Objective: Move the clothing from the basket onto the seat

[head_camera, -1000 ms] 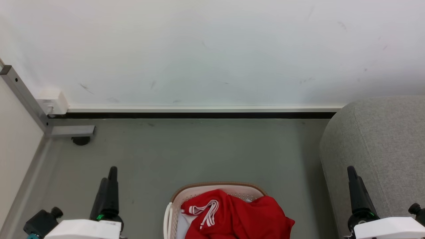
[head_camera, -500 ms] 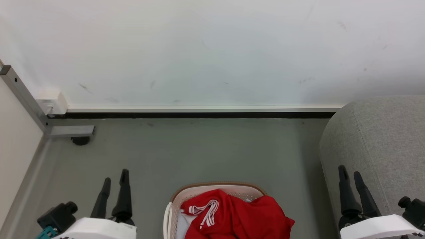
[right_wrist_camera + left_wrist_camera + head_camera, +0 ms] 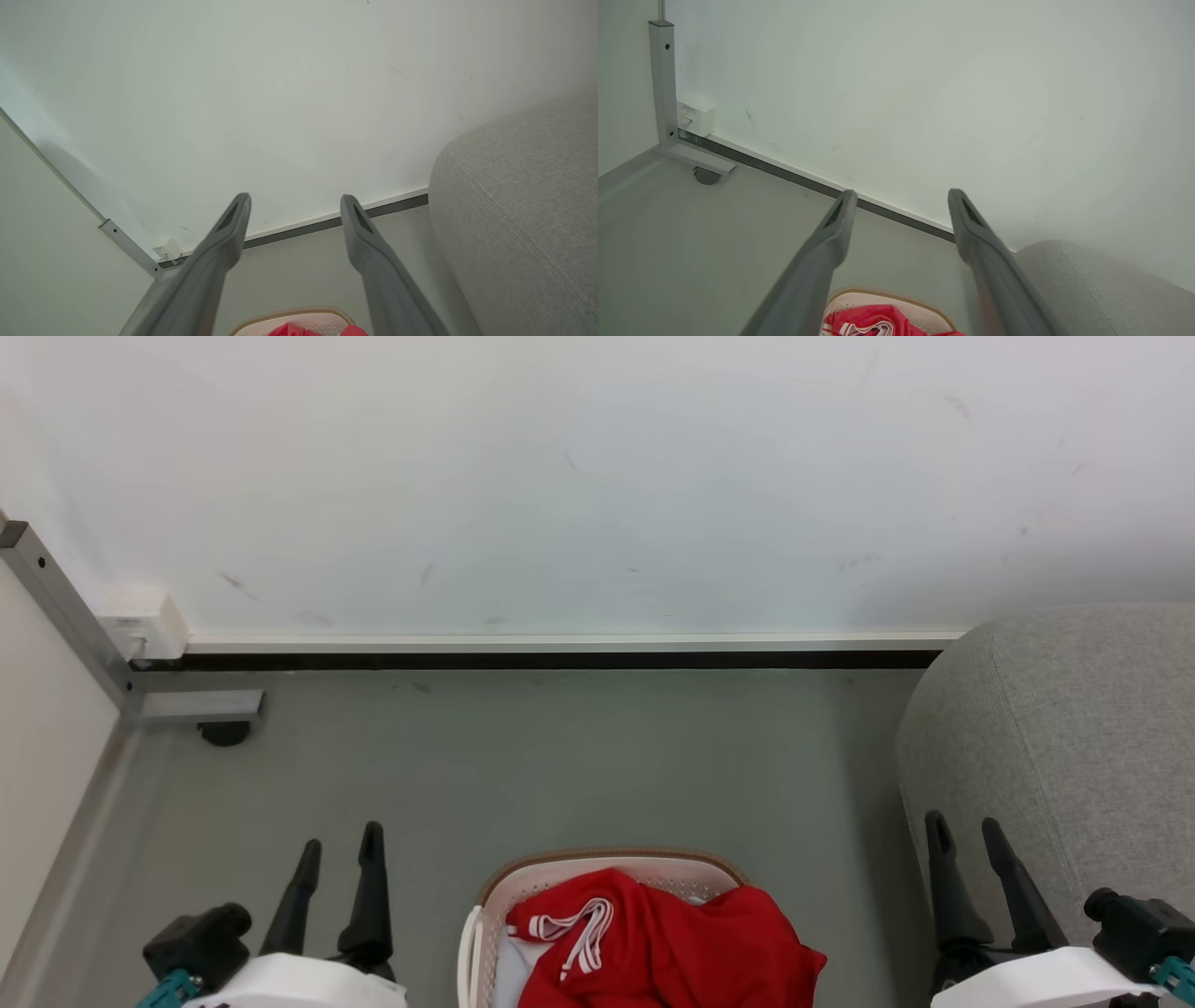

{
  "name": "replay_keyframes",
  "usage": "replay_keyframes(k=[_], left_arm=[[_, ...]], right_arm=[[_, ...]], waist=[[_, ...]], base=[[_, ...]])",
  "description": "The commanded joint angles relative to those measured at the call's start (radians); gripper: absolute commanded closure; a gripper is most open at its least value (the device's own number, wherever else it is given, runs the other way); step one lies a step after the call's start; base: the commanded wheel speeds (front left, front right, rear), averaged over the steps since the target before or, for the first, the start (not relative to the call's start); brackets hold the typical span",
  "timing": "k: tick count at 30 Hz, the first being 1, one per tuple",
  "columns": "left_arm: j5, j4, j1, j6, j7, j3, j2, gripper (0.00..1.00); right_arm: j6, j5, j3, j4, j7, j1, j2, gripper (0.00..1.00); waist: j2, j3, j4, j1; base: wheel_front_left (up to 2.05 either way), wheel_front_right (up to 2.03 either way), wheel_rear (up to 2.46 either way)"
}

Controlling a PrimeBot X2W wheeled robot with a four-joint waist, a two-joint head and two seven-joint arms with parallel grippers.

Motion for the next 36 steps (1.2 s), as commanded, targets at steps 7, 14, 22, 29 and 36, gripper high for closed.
replay_keyframes(k=[7,14,22,29,36], left_arm=[[0.094,-0.002,-0.006,0.008,-0.026,-0.015,0.015,0.00],[0.154,0.002,-0.007,0.008,-0.042,-0.023,0.015,0.00],[0.210,-0.005,-0.008,0.002,-0.057,-0.027,0.012,0.00],[0.256,-0.010,-0.005,-0.008,-0.074,-0.025,0.008,0.00],[0.308,-0.012,-0.006,-0.012,-0.088,-0.022,0.004,0.00]], right_arm=[[-0.001,-0.067,0.022,0.015,-0.024,-0.026,-0.002,0.00],[-0.001,-0.106,0.045,0.041,-0.041,-0.035,-0.002,0.00],[-0.002,-0.149,0.059,0.054,-0.058,-0.042,-0.003,0.00],[-0.002,-0.185,0.071,0.054,-0.073,-0.046,-0.003,0.00],[-0.002,-0.229,0.072,0.067,-0.087,-0.046,-0.004,0.00]], waist=[[0.0000,0.001,-0.001,0.0000],[0.0000,0.001,-0.001,0.0000],[0.0000,0.000,0.000,0.0000],[0.0000,0.001,-0.002,0.0000],[0.0000,0.001,-0.003,0.0000]], base=[[0.00,0.00,0.00],[0.00,0.00,0.00],[0.00,0.00,0.00],[0.00,0.00,0.00],[0.00,0.00,0.00]])
